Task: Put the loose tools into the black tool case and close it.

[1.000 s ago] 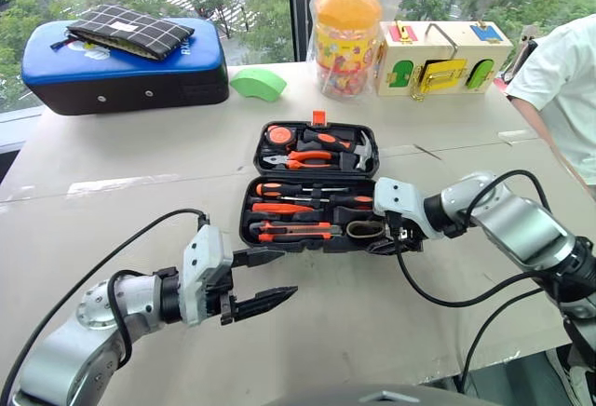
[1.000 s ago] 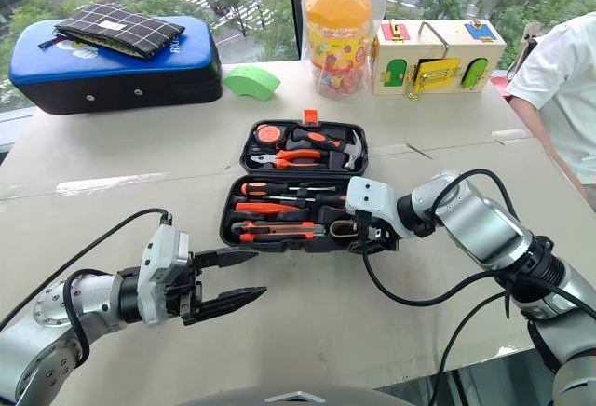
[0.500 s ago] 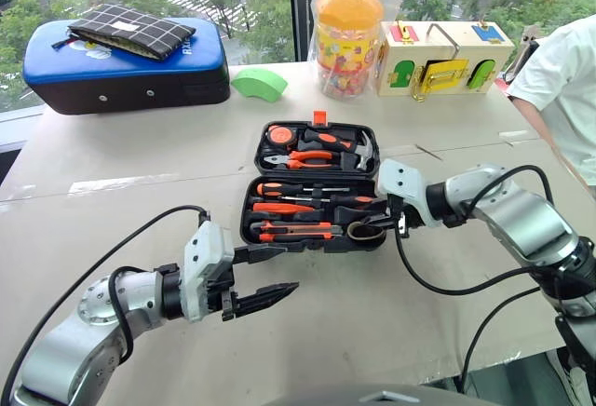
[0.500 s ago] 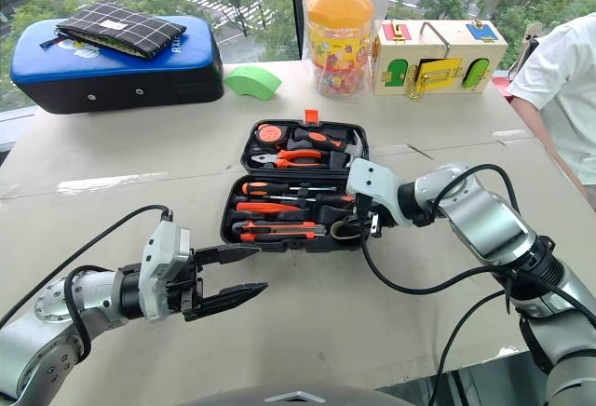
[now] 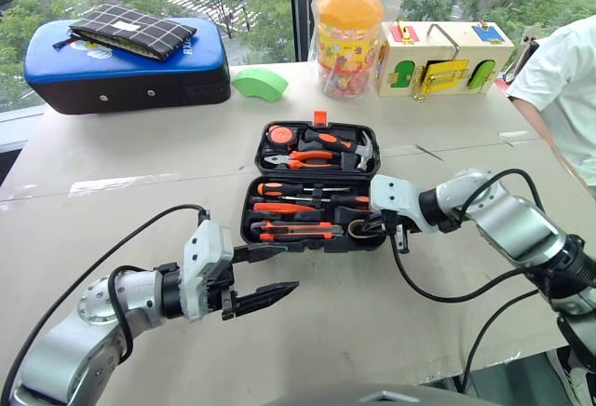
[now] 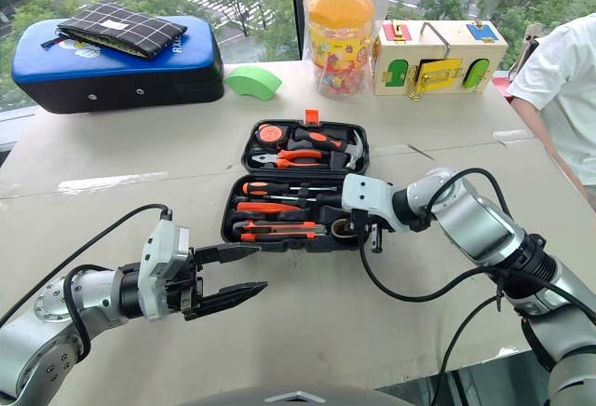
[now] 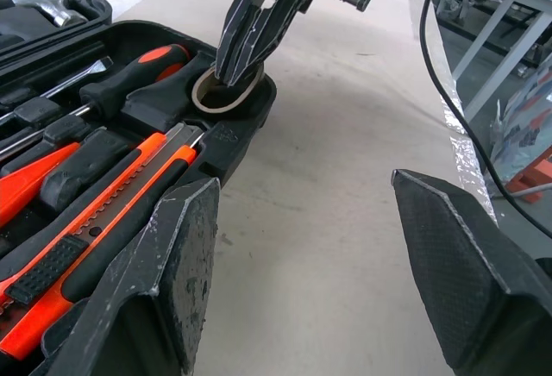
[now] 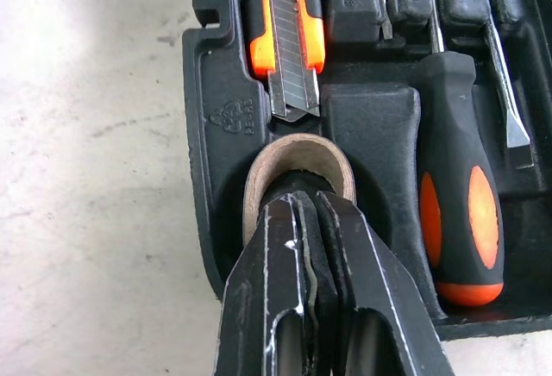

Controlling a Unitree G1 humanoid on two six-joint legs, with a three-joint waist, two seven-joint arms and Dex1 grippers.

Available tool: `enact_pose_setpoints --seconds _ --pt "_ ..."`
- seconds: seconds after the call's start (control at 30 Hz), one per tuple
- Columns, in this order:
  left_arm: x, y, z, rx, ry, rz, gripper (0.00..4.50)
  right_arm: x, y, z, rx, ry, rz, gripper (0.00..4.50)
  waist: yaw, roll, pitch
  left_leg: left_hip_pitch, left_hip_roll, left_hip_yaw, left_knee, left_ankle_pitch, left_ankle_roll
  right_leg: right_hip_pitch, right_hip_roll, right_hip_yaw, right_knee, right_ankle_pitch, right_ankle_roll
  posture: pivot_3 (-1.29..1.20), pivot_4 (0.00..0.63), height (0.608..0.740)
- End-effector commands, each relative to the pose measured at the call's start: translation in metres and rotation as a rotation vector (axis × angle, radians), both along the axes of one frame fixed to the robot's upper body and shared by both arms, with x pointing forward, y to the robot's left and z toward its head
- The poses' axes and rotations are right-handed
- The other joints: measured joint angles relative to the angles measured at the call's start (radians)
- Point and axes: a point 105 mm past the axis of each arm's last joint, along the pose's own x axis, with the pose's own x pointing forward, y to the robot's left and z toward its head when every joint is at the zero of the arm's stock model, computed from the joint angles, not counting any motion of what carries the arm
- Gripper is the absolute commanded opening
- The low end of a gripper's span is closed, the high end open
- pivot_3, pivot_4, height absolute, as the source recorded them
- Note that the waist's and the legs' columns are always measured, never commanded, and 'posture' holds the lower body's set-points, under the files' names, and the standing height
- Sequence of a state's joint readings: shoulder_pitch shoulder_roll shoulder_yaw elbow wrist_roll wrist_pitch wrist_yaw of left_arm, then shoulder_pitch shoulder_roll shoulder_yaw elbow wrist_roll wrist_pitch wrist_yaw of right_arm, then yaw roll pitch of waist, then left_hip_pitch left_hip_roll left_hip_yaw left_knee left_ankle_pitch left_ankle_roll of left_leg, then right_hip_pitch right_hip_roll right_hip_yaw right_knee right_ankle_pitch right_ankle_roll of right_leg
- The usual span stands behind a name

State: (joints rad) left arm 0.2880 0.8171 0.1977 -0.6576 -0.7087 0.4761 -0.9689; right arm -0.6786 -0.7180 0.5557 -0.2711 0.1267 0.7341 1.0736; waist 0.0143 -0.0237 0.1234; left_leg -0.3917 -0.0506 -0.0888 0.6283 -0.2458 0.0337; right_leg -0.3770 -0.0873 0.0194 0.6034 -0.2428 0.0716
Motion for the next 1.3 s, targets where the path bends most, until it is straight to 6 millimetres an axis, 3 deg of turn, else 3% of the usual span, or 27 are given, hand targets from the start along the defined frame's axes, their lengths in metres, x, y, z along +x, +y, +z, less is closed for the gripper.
enact_pose_setpoints --seconds 0.03,0.23,0.47,0.6,1.1,1.3 --pt "-0.001 0.000 0.008 0.002 -0.035 -0.004 3.22 0.008 -0.005 -0.006 -0.049 -0.026 -0.017 0.05 0.000 0.000 0.000 0.000 0.000 0.000 0.000 0.000 0.000 0.000 0.000 0.000 0.000 0.000 0.000 0.00 0.150 0.740" --pt "0.000 0.000 0.008 0.003 -0.039 0.000 3.22 0.011 0.011 -0.003 -0.011 -0.037 0.031 0.05 -0.001 0.000 0.000 0.000 0.000 0.000 0.000 0.000 0.000 0.000 0.001 0.000 0.000 0.000 0.000 0.00 0.150 0.740" --pt "0.000 0.001 0.008 0.005 -0.041 0.008 3.22 0.000 0.011 0.002 0.016 -0.037 0.084 0.05 0.000 0.000 0.000 0.000 0.000 0.000 0.000 0.000 0.000 0.000 0.001 0.000 0.000 0.000 0.000 0.00 0.150 0.740" --pt "0.002 0.002 0.008 0.000 -0.041 0.016 3.22 -0.004 0.017 0.013 0.150 -0.095 0.075 0.05 0.000 0.000 0.000 0.000 0.000 -0.001 0.000 0.000 0.000 0.000 0.001 -0.001 0.000 0.000 0.000 0.00 0.150 0.740" --pt "0.011 0.005 0.013 -0.001 -0.044 0.008 3.22 -0.005 -0.005 -0.007 0.148 -0.110 -0.009 0.05 0.000 0.000 0.000 0.001 0.000 0.000 0.000 0.001 0.002 0.000 0.001 0.000 0.001 0.000 0.000 0.00 0.150 0.740" --pt "0.027 0.016 0.025 -0.085 -0.017 0.098 3.22 -0.014 -0.006 0.029 0.404 -0.093 -0.050 0.05 0.000 0.000 0.000 0.001 0.000 -0.001 0.000 0.001 0.002 0.000 0.001 0.000 0.001 0.000 0.000 0.00 0.150 0.740"
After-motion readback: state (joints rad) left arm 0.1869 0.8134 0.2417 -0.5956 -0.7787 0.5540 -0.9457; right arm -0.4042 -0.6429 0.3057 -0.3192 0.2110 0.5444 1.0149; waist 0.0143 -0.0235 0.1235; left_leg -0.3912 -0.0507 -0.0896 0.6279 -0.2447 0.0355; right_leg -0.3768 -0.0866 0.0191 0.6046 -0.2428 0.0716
